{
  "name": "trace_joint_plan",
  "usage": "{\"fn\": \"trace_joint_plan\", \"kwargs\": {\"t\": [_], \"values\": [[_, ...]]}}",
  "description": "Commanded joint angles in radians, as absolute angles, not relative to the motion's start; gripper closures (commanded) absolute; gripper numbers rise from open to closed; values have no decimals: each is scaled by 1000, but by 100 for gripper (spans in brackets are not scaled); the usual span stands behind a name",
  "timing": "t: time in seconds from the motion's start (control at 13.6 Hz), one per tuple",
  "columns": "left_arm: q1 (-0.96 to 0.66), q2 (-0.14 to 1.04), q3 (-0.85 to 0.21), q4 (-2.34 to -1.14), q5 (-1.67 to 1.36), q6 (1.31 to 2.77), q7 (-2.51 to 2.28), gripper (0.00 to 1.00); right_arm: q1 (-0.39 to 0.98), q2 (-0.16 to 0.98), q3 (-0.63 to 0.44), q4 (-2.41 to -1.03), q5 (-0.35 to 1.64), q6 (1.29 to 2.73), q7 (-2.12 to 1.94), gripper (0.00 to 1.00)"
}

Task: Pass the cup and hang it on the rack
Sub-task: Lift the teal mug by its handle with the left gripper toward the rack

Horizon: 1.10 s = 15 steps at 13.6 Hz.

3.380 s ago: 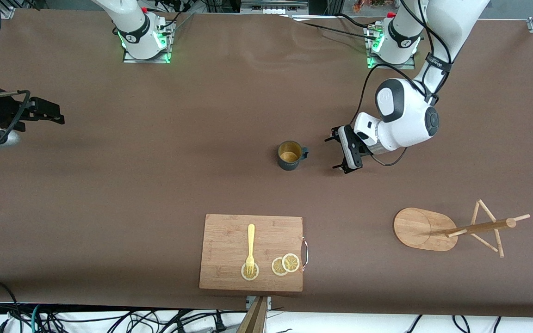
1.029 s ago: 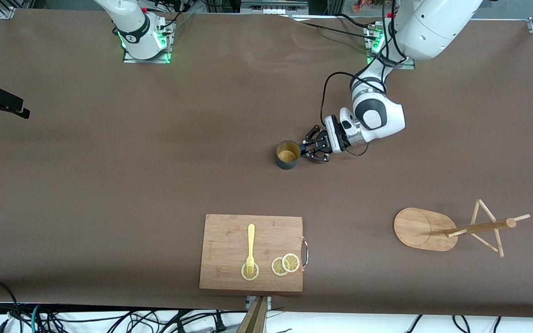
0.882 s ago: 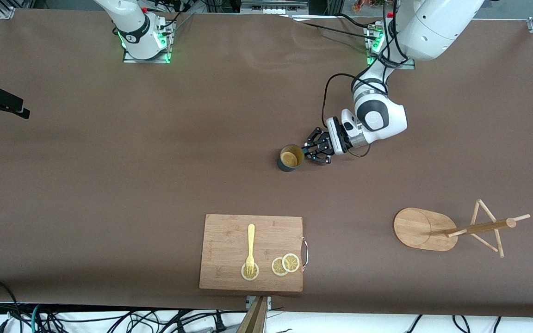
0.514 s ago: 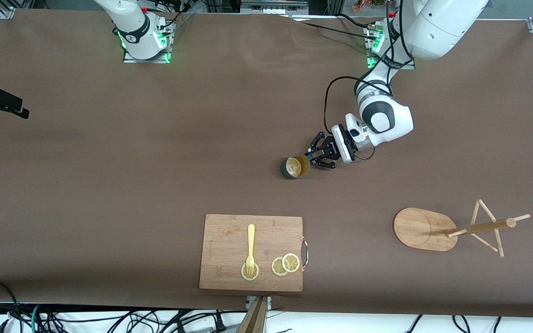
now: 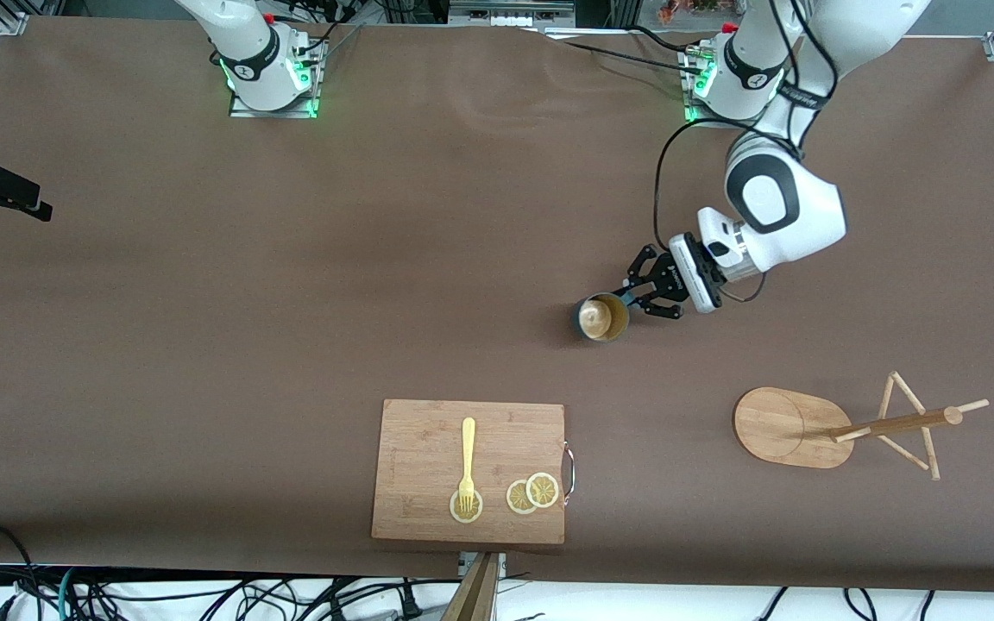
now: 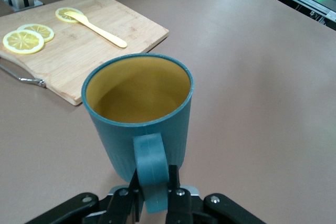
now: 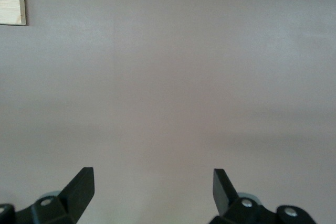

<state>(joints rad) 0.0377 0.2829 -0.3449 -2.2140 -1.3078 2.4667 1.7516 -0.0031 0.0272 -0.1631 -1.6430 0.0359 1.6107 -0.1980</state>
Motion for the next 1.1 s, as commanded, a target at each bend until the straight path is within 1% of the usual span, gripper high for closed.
{"fn": "trace_joint_plan", "kwargs": {"t": [0.0,0.15,0.22,0.29,0.44,0.59,0.81,1.03], "values": [[60,163,-333,-2240,-1090,2392,1455,100,-9,31,-163,-1626,32,1598,-203,0],[95,123,-327,-2191,-914,2285,1233,100,-9,31,-164,-1626,31,1598,-202,0],[101,112,-307,-2143,-820,2205,1113,100,-9,31,-164,-1626,28,1598,-202,0],[100,109,-263,-2082,-731,2112,1000,100,-9,31,-167,-1626,23,1598,-202,0],[100,110,-207,-1964,-637,1932,805,100,-9,31,-167,-1626,23,1598,-204,0],[100,110,-145,-1907,-632,1795,651,100,-8,31,-167,-1626,23,1598,-201,0],[103,112,-68,-1830,-634,1639,433,100,-8,31,-167,-1626,21,1598,-199,0],[104,112,21,-1804,-678,1556,199,100,-8,29,-169,-1626,20,1598,-201,0]]}}
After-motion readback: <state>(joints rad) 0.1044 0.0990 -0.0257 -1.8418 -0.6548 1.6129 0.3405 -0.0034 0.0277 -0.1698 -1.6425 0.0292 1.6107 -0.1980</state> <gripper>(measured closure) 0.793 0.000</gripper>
